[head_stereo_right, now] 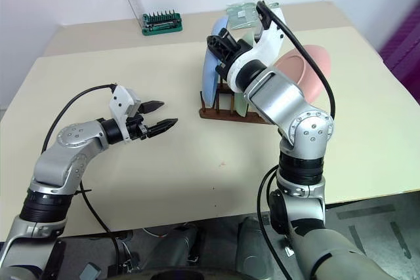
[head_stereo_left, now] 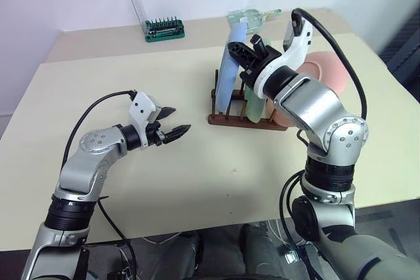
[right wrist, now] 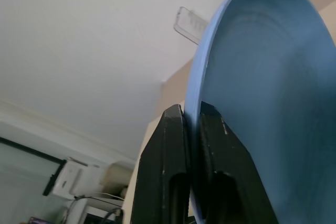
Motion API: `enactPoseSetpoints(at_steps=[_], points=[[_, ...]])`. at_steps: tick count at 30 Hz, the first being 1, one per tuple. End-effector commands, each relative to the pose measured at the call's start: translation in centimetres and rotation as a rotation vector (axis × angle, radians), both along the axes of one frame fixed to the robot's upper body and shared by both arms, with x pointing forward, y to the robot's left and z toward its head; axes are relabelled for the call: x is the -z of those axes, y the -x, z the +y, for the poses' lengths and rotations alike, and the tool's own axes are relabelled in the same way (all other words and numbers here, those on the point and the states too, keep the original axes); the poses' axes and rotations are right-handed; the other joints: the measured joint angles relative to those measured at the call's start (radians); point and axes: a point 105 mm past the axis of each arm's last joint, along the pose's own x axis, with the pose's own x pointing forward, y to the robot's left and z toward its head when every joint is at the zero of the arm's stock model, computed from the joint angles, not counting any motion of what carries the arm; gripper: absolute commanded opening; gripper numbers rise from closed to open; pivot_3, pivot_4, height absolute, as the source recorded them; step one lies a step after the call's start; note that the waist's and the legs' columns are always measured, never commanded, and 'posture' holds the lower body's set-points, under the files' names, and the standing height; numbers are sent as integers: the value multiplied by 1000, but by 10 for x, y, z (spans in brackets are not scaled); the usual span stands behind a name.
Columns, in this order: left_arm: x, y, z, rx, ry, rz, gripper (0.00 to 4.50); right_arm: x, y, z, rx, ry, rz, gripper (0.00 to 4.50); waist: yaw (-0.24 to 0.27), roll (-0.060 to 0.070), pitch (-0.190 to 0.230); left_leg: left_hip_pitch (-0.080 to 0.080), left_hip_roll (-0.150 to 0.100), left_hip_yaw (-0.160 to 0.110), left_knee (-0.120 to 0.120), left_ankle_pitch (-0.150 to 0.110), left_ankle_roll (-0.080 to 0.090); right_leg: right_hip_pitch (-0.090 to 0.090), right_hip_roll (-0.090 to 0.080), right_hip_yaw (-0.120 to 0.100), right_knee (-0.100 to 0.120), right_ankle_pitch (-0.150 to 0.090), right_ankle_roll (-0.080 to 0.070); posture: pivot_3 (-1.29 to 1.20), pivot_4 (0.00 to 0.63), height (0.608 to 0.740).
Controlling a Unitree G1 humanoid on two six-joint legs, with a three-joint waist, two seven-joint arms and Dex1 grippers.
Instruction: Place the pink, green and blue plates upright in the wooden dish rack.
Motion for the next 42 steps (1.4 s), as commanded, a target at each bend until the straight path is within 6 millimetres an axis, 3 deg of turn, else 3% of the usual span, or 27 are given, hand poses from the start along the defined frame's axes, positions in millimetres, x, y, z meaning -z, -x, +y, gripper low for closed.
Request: enactPoseSetpoints(at_steps=[1,6,10,14,17,19,21,24,31,33,39,42], points=[[-13,6,-3,23,24,-38,3597,-12,3,2,-19,1,-75,2022,0,0,0,0,0,0,0,0,0,0,0,0,0,0,0,0,150,740],[-13,9,-5,36,28,-29,3597,-25,5,-2,-4,83,-184,4474,1,0,0,0,0,0,0,0,0,0,0,0,0,0,0,0,150,740],[-13,12,-8,55,32,-21,3597,-56,21,-14,1,327,-474,4474,6,0,0,-1,0,0,0,0,0,0,0,0,0,0,0,0,150,740],[-12,15,-14,88,24,-13,3597,-73,35,-52,71,492,-635,4474,7,-1,0,-1,0,0,0,-1,1,1,0,-1,-2,0,0,0,150,740],[-9,26,-27,175,-6,-4,3597,-74,54,-97,109,632,-690,3615,16,-2,1,-1,0,1,1,-1,2,2,-1,-1,-4,0,0,0,150,740],[-11,30,-36,222,11,3,3597,-69,64,-131,175,722,-652,2629,31,-2,1,-1,0,2,1,-1,3,2,-1,-1,-8,0,1,0,150,740],[-12,32,-41,245,19,6,3597,-62,70,-152,211,803,-607,1564,32,-2,1,-1,0,3,1,-2,3,3,-1,-1,-10,0,1,0,150,740],[-10,34,-52,301,26,26,3597,-30,75,-195,328,1059,-422,24,32,-2,1,0,1,4,1,-2,3,5,-1,-1,-11,1,2,0,150,740],[-10,32,-59,332,28,28,3597,22,65,-221,321,1390,-252,24,27,-1,0,3,3,14,2,-3,5,5,0,4,-11,2,4,0,150,740],[-11,32,-59,333,28,25,3597,34,59,-220,298,1402,-249,24,30,-2,0,2,3,14,2,-3,5,5,0,4,-11,2,4,0,150,740],[-11,33,-59,328,28,21,3597,20,51,-206,288,1390,-357,24,31,-3,1,1,3,15,2,-4,6,5,-1,4,-14,3,4,0,150,740],[-10,34,-59,323,28,21,3597,11,51,-189,241,1375,-428,24,31,-3,1,1,3,15,2,-4,6,5,-1,4,-14,3,4,0,150,740]])
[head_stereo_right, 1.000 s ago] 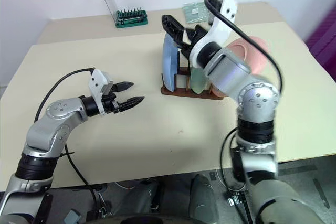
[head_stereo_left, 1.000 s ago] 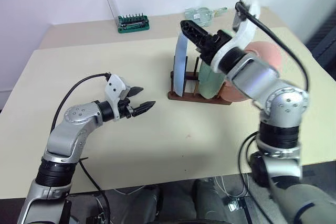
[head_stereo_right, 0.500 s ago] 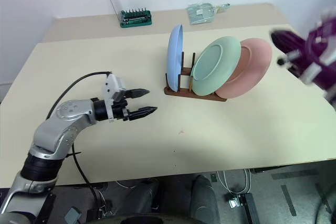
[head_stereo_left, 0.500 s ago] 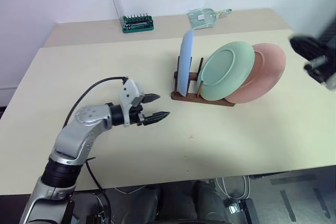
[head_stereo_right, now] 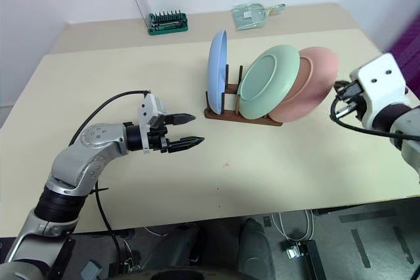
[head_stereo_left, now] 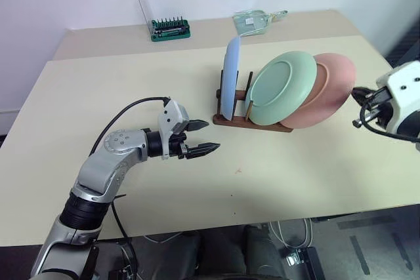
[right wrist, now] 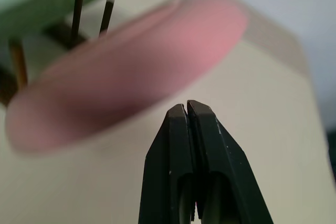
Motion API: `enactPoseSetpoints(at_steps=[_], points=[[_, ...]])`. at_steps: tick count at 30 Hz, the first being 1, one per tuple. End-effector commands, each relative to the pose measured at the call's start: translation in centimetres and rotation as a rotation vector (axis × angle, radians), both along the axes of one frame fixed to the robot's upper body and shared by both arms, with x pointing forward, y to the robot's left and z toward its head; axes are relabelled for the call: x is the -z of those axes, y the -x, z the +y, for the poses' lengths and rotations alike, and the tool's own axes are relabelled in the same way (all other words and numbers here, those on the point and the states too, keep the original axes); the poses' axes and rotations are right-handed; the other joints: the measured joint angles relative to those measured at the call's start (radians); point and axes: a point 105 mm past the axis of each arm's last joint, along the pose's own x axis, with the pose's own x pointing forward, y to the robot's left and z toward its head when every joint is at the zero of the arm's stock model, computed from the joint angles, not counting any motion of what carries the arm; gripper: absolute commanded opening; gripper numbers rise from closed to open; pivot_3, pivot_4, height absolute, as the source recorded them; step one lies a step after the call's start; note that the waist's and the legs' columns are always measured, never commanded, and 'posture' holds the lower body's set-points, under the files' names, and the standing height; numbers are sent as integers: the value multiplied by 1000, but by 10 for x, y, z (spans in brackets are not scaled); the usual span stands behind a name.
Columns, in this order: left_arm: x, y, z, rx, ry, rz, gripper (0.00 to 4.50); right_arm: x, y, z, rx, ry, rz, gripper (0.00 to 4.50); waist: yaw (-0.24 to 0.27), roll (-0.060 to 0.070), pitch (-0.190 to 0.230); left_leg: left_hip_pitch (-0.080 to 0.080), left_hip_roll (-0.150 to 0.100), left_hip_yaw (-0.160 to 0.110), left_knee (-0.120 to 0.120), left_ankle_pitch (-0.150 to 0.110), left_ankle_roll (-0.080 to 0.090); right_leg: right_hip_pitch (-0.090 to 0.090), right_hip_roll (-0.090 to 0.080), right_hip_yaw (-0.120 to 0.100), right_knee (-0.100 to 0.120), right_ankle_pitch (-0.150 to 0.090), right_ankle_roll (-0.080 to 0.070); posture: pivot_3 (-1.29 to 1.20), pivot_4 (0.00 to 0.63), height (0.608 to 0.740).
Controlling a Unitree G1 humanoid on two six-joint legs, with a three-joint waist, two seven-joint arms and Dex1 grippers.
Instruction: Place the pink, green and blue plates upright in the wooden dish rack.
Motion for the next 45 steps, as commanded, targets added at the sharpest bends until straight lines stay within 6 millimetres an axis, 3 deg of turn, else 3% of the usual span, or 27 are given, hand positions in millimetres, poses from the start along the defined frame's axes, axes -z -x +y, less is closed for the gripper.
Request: enactPoseSetpoints(at_steps=[1,10,15,22,24,25,28,31,36,41,45], points=[[-10,2,0,2,14,-48,3597,-18,4,22,-98,20,-67,24,0,0,0,0,0,0,0,0,0,0,0,0,0,0,0,0,150,740],[-9,1,-2,7,21,-45,3597,-26,13,51,-219,36,-63,24,-1,0,0,0,0,0,0,0,0,0,0,0,0,0,0,0,150,740],[-9,1,-4,10,24,-46,3597,-30,11,36,-138,104,-77,24,0,0,0,0,0,0,0,0,0,0,0,0,0,0,0,0,150,740],[-9,0,-2,8,19,-47,3597,-60,26,8,-69,170,-118,24,1,0,0,0,0,1,0,0,0,0,0,0,0,0,0,0,150,740],[-9,0,-2,8,18,-46,3597,-74,35,13,-121,97,-140,24,1,0,0,0,0,1,0,0,0,0,0,0,0,0,0,0,150,740],[-9,0,-2,10,17,-47,3597,-73,42,27,-208,49,-113,24,0,0,0,0,0,1,0,0,0,0,0,0,0,0,0,0,150,740],[-9,-1,-2,10,16,-47,3597,-59,56,66,-418,-35,-11,24,-2,0,0,0,1,1,0,0,0,0,1,0,0,0,0,0,150,740],[-9,-2,-3,13,18,-48,3597,-26,48,83,-424,-26,93,24,0,-1,0,0,2,1,0,0,0,0,1,0,-1,1,-1,0,150,740],[-10,-2,-4,11,20,-52,3597,2,32,82,-335,28,159,24,7,-2,0,-1,0,2,2,-1,2,0,0,0,-1,2,0,0,150,740],[-9,-1,-1,4,18,-49,3597,17,18,79,-290,18,179,24,1,-2,0,-1,1,2,2,-1,2,0,0,0,-1,2,0,0,150,740],[-9,0,-2,4,20,-49,3597,18,8,83,-302,7,151,24,0,-2,0,0,1,3,2,-1,2,0,0,0,-1,2,0,0,150,740]])
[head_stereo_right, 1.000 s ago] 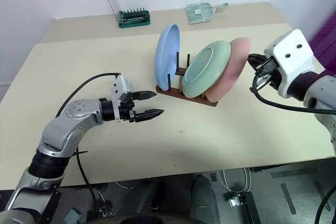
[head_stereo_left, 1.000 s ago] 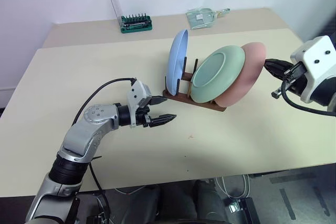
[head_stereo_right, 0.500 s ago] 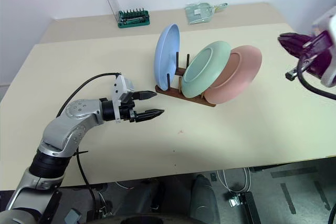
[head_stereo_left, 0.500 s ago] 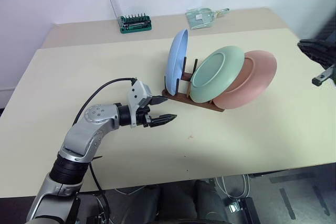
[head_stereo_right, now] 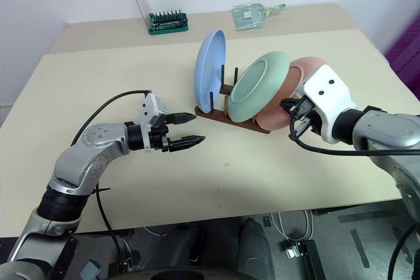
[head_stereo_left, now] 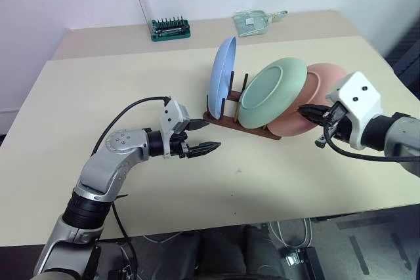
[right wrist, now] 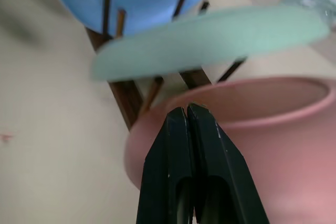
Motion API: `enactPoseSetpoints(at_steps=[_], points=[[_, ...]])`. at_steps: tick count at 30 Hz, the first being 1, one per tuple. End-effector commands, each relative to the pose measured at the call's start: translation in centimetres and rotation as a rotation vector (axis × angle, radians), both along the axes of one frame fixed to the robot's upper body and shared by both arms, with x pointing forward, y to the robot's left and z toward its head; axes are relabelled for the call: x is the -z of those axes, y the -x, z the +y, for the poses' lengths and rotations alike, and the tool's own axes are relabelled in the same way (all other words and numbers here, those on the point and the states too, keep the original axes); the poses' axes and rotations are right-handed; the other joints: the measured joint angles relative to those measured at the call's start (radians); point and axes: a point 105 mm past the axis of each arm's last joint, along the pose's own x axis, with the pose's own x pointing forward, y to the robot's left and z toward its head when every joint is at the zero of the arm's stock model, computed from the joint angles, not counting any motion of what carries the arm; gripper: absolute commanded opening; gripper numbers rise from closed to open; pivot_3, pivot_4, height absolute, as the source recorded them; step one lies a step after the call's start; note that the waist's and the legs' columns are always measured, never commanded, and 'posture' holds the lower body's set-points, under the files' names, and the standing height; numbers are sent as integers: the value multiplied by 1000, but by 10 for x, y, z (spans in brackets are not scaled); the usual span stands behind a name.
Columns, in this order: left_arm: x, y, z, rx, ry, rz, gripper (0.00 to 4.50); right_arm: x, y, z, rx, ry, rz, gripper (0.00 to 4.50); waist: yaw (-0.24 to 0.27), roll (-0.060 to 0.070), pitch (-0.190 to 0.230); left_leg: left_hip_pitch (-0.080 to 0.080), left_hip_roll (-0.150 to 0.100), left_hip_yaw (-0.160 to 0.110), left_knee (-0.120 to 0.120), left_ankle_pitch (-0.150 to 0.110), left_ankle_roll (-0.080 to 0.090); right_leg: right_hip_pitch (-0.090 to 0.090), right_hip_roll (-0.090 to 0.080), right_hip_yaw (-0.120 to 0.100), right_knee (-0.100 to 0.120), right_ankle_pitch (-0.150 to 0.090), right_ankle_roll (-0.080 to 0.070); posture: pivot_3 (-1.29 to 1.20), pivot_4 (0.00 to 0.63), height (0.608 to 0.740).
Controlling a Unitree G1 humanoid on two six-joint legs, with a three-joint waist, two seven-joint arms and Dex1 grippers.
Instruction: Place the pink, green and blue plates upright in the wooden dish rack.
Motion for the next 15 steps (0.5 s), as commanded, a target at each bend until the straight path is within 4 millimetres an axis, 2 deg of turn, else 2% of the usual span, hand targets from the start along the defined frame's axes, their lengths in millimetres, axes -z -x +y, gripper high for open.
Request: enactPoseSetpoints(at_steps=[1,5,8,15], points=[[-9,3,0,3,10,-43,3597,-13,-11,5,-10,8,-96,24,0,0,0,0,0,0,0,0,0,0,0,0,0,0,0,0,150,740],[-10,3,0,-2,12,-44,3597,-26,-22,15,-38,1,-156,24,-1,0,0,0,0,0,0,0,0,0,0,0,0,0,0,0,150,740],[-10,3,0,-8,14,-45,3597,-36,-23,29,-92,1,-189,24,-1,0,0,0,0,0,0,0,0,-1,0,0,0,0,0,0,150,740],[-9,4,-1,-11,19,-44,3597,-43,-22,54,-193,26,-215,24,-1,0,0,0,0,0,0,0,0,-1,0,0,0,0,0,0,150,740]])
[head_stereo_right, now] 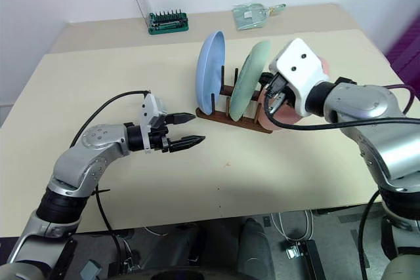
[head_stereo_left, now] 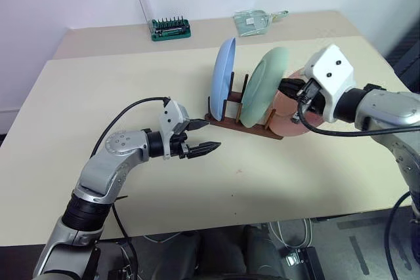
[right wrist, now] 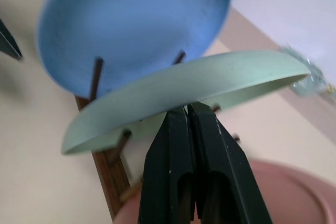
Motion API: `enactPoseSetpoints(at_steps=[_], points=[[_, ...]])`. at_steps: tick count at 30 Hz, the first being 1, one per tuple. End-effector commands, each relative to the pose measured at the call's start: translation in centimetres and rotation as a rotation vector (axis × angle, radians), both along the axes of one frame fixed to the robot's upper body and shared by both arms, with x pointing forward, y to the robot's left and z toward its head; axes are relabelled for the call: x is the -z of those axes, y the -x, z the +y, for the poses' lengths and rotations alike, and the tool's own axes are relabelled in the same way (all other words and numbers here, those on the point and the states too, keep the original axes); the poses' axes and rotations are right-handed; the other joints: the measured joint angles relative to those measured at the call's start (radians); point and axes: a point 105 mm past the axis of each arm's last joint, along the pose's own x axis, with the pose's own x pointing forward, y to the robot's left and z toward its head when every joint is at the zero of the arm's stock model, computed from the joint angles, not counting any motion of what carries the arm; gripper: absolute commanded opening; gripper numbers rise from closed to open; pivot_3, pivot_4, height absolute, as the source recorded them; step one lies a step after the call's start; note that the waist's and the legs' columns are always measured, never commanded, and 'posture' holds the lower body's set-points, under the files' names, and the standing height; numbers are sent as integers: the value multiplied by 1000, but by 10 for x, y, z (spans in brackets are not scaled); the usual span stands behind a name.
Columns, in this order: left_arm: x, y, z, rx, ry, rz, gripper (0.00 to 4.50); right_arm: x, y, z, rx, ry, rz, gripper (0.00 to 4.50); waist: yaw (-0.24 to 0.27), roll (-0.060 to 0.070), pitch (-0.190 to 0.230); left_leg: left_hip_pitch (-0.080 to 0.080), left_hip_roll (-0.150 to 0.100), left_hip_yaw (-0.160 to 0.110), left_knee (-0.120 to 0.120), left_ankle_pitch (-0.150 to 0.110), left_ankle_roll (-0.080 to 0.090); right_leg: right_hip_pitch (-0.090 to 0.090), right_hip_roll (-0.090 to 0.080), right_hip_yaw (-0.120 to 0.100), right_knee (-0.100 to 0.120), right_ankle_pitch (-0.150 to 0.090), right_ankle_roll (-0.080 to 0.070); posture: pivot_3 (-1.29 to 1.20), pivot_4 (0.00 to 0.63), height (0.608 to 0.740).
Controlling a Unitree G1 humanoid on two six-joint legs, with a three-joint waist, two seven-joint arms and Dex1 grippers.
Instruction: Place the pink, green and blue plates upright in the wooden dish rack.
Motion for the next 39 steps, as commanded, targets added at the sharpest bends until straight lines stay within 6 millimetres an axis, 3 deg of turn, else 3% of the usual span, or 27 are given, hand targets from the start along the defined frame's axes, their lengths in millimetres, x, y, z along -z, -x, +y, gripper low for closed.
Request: enactPoseSetpoints(at_steps=[1,7,14,21,23,26,28,32,35,39], points=[[-8,3,-1,4,16,-36,3597,-9,5,13,-58,12,-51,24,0,0,0,0,0,0,0,0,0,0,0,0,0,0,0,0,150,740],[-9,2,-2,4,21,-37,3597,-6,5,19,-71,41,-55,24,0,0,0,0,0,0,0,0,0,0,0,0,0,0,0,0,150,740],[-8,2,-4,9,23,-35,3597,-20,12,-2,-22,81,-102,24,1,0,0,0,0,0,0,0,0,0,0,0,0,0,0,0,150,740],[-8,2,-1,8,20,-31,3597,-71,43,-83,235,110,-167,24,6,0,0,-1,0,1,0,0,1,0,0,0,-1,0,0,0,150,740],[-6,2,-1,20,14,-27,3597,-66,52,-111,333,146,-133,24,3,-1,0,0,0,1,0,0,1,0,0,0,0,0,0,0,150,740],[-6,1,-3,30,13,-28,3597,-45,55,-125,377,199,-67,24,-1,0,-1,1,0,3,0,-1,1,1,0,0,0,0,0,0,150,740],[-8,-1,-5,36,14,-31,3597,-19,52,-128,378,243,-2,24,-1,0,-1,1,1,4,0,-1,1,1,0,0,0,1,0,0,150,740],[-9,-2,-5,37,15,-34,3597,3,40,-118,331,217,15,24,-2,0,-1,2,1,5,0,-1,1,1,0,0,0,1,0,0,150,740],[-9,-1,-4,31,14,-36,3597,4,32,-105,279,192,-10,24,0,0,-1,1,1,4,0,0,1,0,0,0,0,1,0,0,150,740],[-9,0,-1,13,15,-38,3597,-13,25,-81,199,160,-70,24,0,0,-1,1,1,4,0,0,1,0,0,0,0,1,0,0,150,740]])
